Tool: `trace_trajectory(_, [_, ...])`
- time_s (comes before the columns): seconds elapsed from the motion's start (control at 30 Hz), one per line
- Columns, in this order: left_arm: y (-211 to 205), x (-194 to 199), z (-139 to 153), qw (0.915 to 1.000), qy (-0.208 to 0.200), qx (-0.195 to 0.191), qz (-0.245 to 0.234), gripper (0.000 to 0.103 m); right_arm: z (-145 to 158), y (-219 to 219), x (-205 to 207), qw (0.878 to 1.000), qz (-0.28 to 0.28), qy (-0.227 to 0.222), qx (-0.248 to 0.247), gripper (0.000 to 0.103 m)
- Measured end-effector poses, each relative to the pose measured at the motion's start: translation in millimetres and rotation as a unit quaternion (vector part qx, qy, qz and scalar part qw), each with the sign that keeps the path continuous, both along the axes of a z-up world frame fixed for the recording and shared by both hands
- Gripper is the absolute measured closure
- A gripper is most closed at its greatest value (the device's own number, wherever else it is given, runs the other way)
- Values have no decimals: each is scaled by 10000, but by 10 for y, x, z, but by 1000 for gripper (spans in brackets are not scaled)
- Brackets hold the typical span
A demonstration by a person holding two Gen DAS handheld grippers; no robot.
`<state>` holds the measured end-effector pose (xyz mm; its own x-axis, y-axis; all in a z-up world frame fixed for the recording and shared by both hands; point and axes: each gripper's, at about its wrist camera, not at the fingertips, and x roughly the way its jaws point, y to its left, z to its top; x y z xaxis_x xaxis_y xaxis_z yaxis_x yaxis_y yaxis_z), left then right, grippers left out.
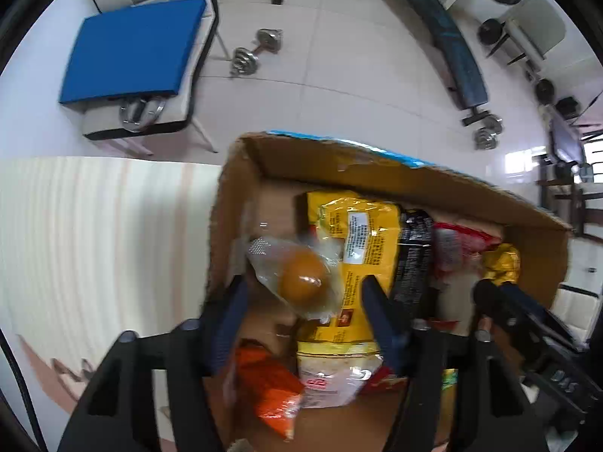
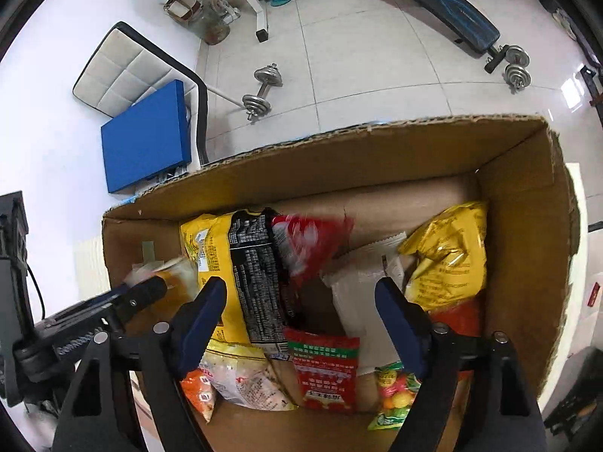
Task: Organize snacks
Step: 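Carry both snacks into the box and open both tools to release, then grasp the white bread bag with the left tool while the right tool grasps the orange snack bag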
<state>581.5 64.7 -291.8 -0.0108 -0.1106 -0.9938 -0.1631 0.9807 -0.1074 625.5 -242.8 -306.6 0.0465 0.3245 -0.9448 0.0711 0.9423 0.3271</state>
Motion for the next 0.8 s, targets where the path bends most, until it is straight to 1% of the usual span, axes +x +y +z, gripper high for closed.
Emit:
trace_trajectory(0.03, [-15, 2, 19, 10000, -19, 38, -11, 20, 11, -2, -4, 10000, 28, 5, -37, 15])
trace_trajectory(0.07, [-39, -9, 61, 9999, -105, 21, -37, 17, 24, -10, -8, 10000, 50, 5, -77, 14])
trace_trajectory(0.13, [-82, -17, 111, 9998, -161, 48, -97, 14, 71, -26, -38, 9998, 106, -32, -190, 13])
trace_trajectory(0.23, [-140, -79, 220, 9994, -275, 99, -185, 14, 151, -39, -94, 9991, 152, -109, -377, 12])
trace_trajectory(0.33, [-161, -154, 331, 9983, -495, 121, -266, 14, 306, -37, -210, 9963, 288, -369, -719, 10])
trace_trajectory(0.4, [-178, -256, 482, 9959, -823, 215, -308, 14, 422, -18, -300, 9920, 445, -619, -1007, 8])
trace_trajectory(0.47, [-185, -357, 598, 9932, -1058, 367, -319, 14, 527, -39, -401, 9887, 515, -810, -1150, 8])
trace_trajectory(0.57, [-178, -575, 797, 9881, -1395, 561, -339, 14, 656, -70, -585, 9880, 532, -958, -1093, 8])
trace_trajectory(0.67, [-135, -860, 990, 9832, -1679, 639, -309, 14, 794, -65, -837, 9877, 572, -1099, -949, 8])
trace_trajectory(0.8, [-53, -1254, 1175, 9797, -1889, 642, -211, 14, 970, 47, -1202, 9868, 706, -1246, -762, 8])
